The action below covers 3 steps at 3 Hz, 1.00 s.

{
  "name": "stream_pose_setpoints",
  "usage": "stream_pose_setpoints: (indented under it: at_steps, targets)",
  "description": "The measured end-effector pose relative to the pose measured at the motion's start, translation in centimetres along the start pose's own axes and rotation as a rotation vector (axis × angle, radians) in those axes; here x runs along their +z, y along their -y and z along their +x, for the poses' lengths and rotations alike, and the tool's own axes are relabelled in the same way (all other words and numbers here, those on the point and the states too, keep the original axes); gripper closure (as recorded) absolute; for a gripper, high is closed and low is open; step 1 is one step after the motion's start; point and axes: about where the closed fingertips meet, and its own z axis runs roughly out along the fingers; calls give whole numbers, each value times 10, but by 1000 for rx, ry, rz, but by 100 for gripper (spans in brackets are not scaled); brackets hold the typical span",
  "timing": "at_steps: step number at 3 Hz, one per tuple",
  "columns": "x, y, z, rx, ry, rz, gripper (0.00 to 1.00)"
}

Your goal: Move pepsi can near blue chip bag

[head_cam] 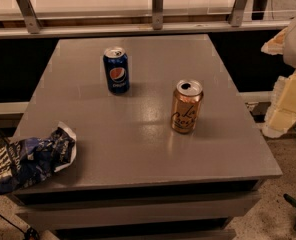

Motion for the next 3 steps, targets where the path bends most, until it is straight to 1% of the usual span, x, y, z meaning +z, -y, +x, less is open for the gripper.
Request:
stream_pose_setpoints:
  at_steps: [1, 2, 3]
  targets:
    - [0, 0, 0, 0, 0, 0, 0]
    - [0, -8, -34, -85, 21, -23, 0]
    - [-8, -35, -112, -261, 66, -19, 0]
